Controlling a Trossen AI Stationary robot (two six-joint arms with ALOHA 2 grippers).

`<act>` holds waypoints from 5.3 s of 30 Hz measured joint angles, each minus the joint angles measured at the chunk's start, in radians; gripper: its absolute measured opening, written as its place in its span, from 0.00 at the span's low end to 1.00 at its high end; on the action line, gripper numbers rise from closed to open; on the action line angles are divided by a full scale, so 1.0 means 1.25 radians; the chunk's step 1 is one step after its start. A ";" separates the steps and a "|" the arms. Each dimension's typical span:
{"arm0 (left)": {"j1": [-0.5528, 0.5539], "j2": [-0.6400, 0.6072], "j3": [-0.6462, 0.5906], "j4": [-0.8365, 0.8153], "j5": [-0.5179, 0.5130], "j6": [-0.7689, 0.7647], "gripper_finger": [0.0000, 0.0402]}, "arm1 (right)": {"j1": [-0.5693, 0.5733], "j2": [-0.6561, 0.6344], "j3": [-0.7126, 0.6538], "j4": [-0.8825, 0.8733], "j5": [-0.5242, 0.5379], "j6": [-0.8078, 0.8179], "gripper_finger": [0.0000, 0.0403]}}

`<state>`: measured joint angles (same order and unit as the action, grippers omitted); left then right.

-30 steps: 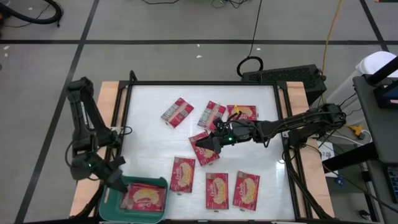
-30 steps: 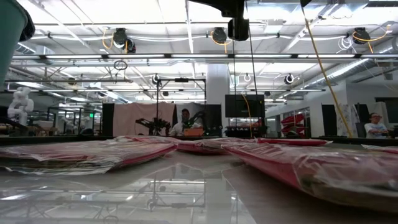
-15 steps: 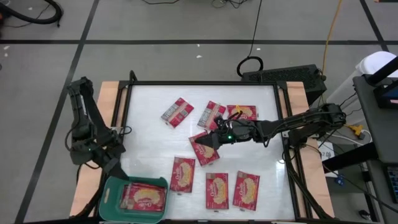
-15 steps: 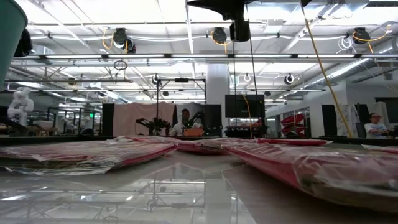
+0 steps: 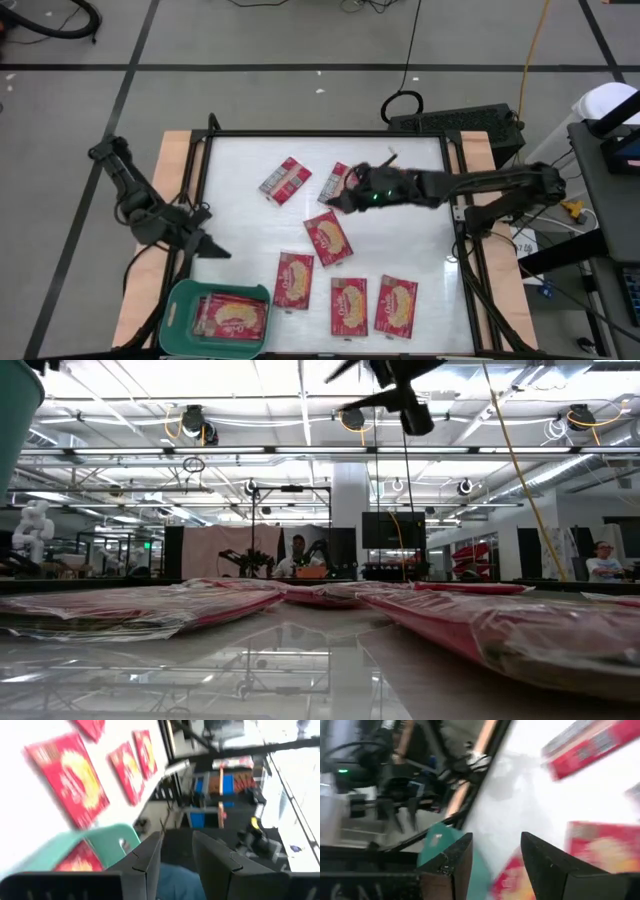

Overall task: Sort popcorn bags into baskets
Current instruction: Put the red popcorn bag into the green bin

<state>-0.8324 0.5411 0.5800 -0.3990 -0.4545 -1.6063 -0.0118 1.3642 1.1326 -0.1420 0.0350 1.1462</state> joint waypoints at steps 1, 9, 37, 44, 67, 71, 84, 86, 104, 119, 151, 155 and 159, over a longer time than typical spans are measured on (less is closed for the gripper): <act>0.021 0.000 0.000 -0.002 0.000 0.008 0.29 | -0.015 -0.013 0.002 -0.014 -0.015 -0.024 0.39; 0.162 0.005 0.000 0.009 0.000 0.047 0.29 | -0.182 -0.118 0.004 -0.256 -0.149 -0.144 0.39; 0.454 0.245 0.000 0.322 0.077 0.122 0.29 | -0.762 0.038 0.004 -0.672 -0.303 -0.741 0.59; 0.456 0.347 0.000 0.516 0.078 0.155 0.29 | -0.823 0.155 0.004 -0.678 -0.338 -0.813 0.60; 0.456 0.395 0.000 0.593 0.115 0.198 0.29 | -0.838 0.271 -0.097 -0.593 -0.284 -0.817 0.60; 0.456 0.395 0.000 0.593 0.115 0.201 0.29 | -0.826 0.270 -0.101 -0.606 -0.379 -0.780 0.60; 0.456 0.395 0.000 0.593 0.115 0.208 0.29 | -0.795 0.161 -0.102 -0.576 -0.247 -0.765 0.60; 0.456 0.395 0.000 0.593 0.115 0.208 0.29 | -0.797 0.165 -0.104 -0.544 -0.247 -0.765 0.60; 0.456 0.394 0.001 0.598 0.115 0.188 0.29 | -0.733 0.169 -0.351 -0.286 -0.389 -0.693 0.59; 0.483 0.394 0.001 0.599 0.114 0.182 0.29 | -0.660 0.156 -0.365 -0.224 -0.446 -0.625 0.03; 0.713 0.394 0.074 0.502 0.354 0.506 0.29 | -0.420 -0.152 -0.366 -0.183 -0.343 -0.332 0.05; 0.734 0.394 0.079 0.503 0.398 0.502 0.29 | -0.421 -0.071 -0.366 -0.186 -0.336 -0.273 0.19; 0.738 0.394 0.079 0.500 0.427 0.482 0.29 | -0.430 0.013 -0.368 -0.161 -0.339 -0.267 0.36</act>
<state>0.0906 1.0340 0.6790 0.2264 0.0795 -1.0038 -0.5488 1.3803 0.6731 -0.3427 -0.3885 0.8120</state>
